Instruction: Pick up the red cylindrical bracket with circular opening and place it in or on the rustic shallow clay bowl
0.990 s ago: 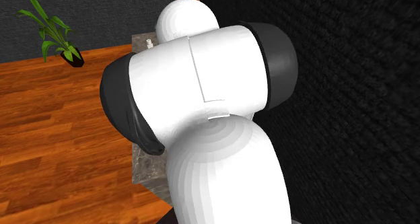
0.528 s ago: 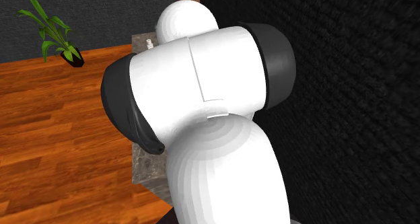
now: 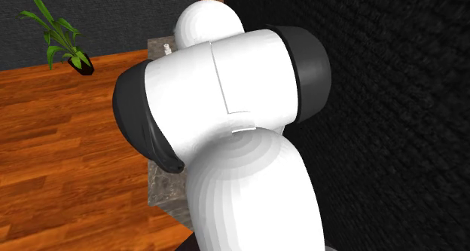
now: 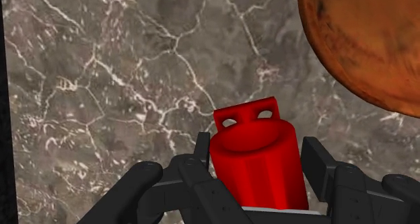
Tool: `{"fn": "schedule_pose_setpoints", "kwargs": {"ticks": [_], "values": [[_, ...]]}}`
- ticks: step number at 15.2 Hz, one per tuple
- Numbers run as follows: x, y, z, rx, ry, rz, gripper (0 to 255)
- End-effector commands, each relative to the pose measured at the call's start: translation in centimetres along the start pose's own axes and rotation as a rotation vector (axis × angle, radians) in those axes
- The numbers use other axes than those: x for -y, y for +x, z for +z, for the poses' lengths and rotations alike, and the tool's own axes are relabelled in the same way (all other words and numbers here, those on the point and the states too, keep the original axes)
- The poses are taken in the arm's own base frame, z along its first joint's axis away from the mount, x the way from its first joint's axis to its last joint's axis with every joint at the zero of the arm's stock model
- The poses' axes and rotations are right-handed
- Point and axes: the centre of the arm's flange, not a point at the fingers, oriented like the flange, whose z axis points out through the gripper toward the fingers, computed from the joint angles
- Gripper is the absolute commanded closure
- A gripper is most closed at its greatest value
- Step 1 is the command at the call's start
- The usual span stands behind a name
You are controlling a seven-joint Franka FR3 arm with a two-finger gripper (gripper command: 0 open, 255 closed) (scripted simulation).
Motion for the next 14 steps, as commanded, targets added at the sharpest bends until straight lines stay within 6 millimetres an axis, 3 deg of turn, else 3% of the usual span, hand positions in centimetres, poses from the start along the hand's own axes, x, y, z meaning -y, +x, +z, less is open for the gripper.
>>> {"fn": "schedule_pose_setpoints", "kwargs": {"ticks": [1,14], "values": [[-0.1,-0.1,0.1,0.001,-0.001,0.002,255],[-0.2,0.1,-6.3,0.001,-0.001,0.002,255]]}}
